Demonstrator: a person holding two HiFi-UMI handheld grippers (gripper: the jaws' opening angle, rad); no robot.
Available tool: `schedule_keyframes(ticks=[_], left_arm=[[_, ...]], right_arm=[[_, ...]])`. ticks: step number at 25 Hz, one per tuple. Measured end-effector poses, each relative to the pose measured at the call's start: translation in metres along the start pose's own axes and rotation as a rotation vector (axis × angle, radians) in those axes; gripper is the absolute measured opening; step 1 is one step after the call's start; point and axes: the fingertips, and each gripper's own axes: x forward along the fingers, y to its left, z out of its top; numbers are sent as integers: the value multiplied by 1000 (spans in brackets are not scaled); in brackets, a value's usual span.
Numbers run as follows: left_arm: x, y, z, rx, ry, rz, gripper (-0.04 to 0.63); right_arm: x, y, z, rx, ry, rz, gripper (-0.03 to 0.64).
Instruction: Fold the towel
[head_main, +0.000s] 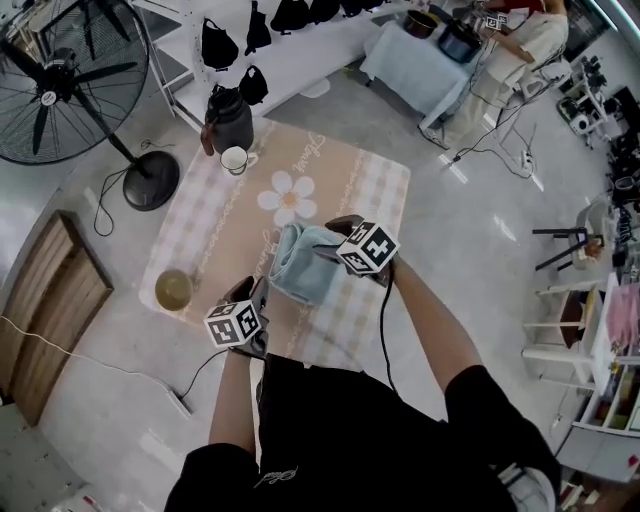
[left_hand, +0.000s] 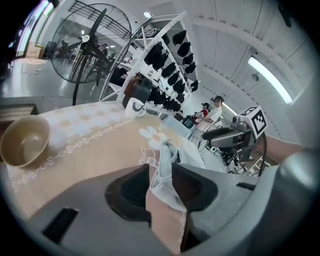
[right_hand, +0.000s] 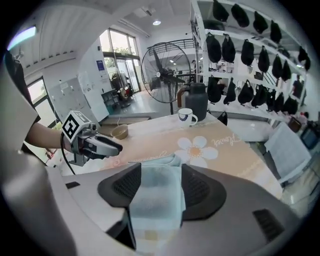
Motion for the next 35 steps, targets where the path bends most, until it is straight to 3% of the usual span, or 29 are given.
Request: schedule_keyframes(ticks=[1, 3, 4, 5, 8, 11, 16, 21, 24, 27, 30, 35], left_arm=[[0, -6, 0, 26, 1, 9, 123], [1, -21, -3, 89, 10, 16, 102], [1, -31, -5, 122, 14, 16, 38], [2, -41, -7, 155, 16, 15, 6], [7, -71, -13, 243, 28, 7, 6], [12, -97, -24, 285, 48, -5, 6], [12, -139, -25, 395, 30, -12, 6], [2, -166, -3, 391, -14, -20, 6], [-11, -183, 31, 379, -72, -23, 6], [-27, -206, 73, 480, -142, 11, 6], [-43, -238, 119, 552, -269, -8, 6], [-84, -281, 176, 587, -441, -65, 6]], right_arm=[[-2, 4, -9, 27, -20, -13, 243], [-8, 10, -27, 80, -64, -61, 92], [-12, 13, -37, 100, -84, -92, 21], [-15, 16, -47, 112, -99, -120, 3], [-23, 25, -75, 112, -111, -195, 2], [-30, 38, -96, 117, -130, -236, 2], [-55, 51, -107, 121, -186, -291, 2], [-95, 43, -91, 160, -276, -348, 2], [-133, 38, -63, 202, -355, -406, 2], [-175, 37, -25, 204, -452, -464, 0], [-213, 34, 15, 151, -554, -504, 2], [-262, 38, 62, 86, -684, -540, 2]])
